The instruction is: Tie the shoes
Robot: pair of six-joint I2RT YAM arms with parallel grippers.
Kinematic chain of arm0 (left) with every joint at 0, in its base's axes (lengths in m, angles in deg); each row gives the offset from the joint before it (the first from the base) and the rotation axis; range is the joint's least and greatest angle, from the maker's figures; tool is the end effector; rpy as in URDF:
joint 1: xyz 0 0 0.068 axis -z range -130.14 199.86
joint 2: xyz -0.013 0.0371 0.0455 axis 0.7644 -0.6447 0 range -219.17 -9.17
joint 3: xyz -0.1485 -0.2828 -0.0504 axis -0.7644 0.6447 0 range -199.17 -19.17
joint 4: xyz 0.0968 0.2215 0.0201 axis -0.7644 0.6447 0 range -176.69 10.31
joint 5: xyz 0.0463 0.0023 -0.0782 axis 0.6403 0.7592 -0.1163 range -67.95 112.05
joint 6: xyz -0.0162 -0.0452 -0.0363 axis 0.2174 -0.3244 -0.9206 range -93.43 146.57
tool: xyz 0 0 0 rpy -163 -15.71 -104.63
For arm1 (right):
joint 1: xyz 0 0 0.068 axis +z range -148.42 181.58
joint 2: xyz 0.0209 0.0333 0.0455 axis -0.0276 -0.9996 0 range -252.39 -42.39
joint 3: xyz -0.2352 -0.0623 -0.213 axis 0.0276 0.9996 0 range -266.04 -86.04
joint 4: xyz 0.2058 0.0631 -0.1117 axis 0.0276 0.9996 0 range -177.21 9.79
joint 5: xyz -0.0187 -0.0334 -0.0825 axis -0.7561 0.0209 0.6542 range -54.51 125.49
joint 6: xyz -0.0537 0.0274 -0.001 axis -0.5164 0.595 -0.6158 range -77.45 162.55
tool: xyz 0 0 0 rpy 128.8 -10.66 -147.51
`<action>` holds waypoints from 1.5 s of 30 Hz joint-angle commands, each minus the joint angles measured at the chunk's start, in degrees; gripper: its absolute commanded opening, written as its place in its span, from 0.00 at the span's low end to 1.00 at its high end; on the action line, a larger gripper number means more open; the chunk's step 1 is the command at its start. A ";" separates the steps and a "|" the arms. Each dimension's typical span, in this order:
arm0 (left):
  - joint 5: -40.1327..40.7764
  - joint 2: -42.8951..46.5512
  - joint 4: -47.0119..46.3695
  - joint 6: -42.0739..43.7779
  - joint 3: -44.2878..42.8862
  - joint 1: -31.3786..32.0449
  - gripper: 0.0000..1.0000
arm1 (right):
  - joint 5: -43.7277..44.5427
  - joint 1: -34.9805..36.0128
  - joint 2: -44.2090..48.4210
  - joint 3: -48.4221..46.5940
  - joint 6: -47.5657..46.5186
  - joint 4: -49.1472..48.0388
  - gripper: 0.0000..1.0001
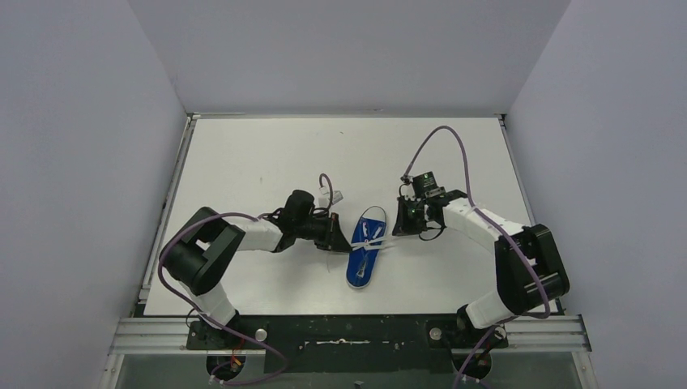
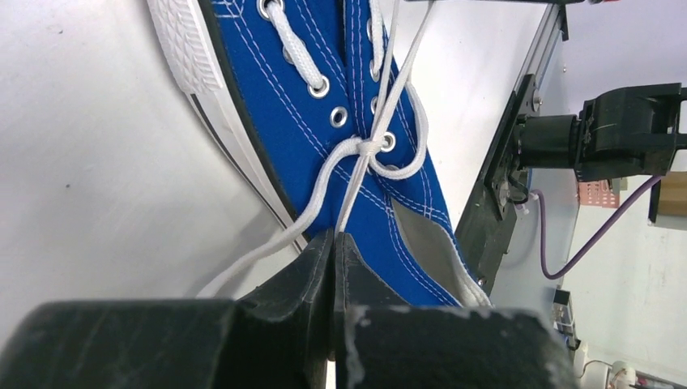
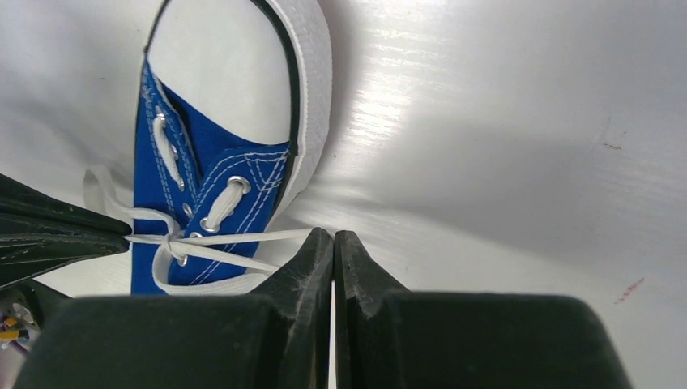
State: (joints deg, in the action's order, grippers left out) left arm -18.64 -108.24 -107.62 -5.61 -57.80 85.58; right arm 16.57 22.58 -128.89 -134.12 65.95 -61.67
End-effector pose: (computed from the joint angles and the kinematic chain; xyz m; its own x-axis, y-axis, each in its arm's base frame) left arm 0.2395 -0.2081 0.1911 -0.8904 0.1428 -0.4322 0.4453 0.4702 -0.7620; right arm 0.2423 0.1084 0.2318 -0.9572 0.0351 -0.2873 -0.0999 0.8915 0.4418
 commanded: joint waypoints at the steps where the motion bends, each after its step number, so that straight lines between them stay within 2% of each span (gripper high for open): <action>1: 1.14 4.74 13.23 3.62 0.22 -1.18 0.00 | 10.83 -2.31 5.15 -5.39 -5.10 3.67 0.00; 6: 2.81 8.38 15.72 4.54 -1.24 -1.11 0.00 | 12.75 -0.93 8.75 -6.28 -6.57 7.55 0.00; 11: 1.92 7.43 15.18 1.78 -0.78 -0.59 0.00 | 18.58 -0.87 14.08 -4.40 -1.74 8.06 0.00; 19: 5.94 10.37 13.21 0.72 3.93 0.79 0.00 | 33.13 0.62 13.64 -1.95 4.59 12.96 0.00; 22: 6.40 10.60 12.13 0.36 4.82 0.94 0.00 | 33.89 1.12 12.59 -1.78 5.09 13.58 0.00; 24: 6.62 11.24 12.11 0.20 4.82 1.15 0.00 | 29.69 1.01 10.79 -2.19 2.44 12.60 0.00; 25: 7.23 12.23 12.87 0.19 4.61 1.26 0.00 | 27.88 1.04 10.07 -2.91 1.40 12.91 0.05; 27: 9.52 15.61 17.03 0.44 3.69 1.28 0.03 | 25.38 0.93 9.96 -5.13 0.04 15.13 0.30; 29: 13.28 21.02 24.40 1.32 2.15 1.19 0.24 | 25.19 0.98 12.13 -8.24 -0.95 19.43 0.54; 30: 15.18 24.45 28.24 1.62 1.29 1.21 0.30 | 25.30 1.02 13.91 -9.89 -1.49 22.07 0.64; 31: 17.25 27.71 31.97 1.92 0.18 1.18 0.50 | 25.33 0.92 15.56 -12.08 -2.27 25.10 0.71; 32: 19.50 31.59 36.48 2.46 -1.20 1.11 0.64 | 25.08 0.78 17.28 -14.63 -3.12 28.20 0.73; 33: 21.37 35.22 40.41 2.68 -2.96 1.08 0.66 | 25.02 0.74 18.96 -17.29 -3.87 31.48 0.75; 36: 25.97 44.80 50.63 3.00 -9.87 0.93 0.71 | 24.06 0.51 24.33 -26.43 -5.34 38.93 0.98; 40: 30.62 52.85 60.98 2.10 -22.00 0.58 0.74 | 23.99 0.52 30.99 -36.71 -6.22 46.69 1.00; 45: 33.28 55.47 69.93 2.89 -35.84 0.44 0.80 | 25.10 0.61 34.94 -49.56 -8.37 52.88 1.00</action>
State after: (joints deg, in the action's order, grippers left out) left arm 10.39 -54.04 -49.43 -4.02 -85.32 86.37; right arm 39.17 23.36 -95.40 -176.06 60.31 -18.34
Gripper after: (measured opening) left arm 0.791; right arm 0.999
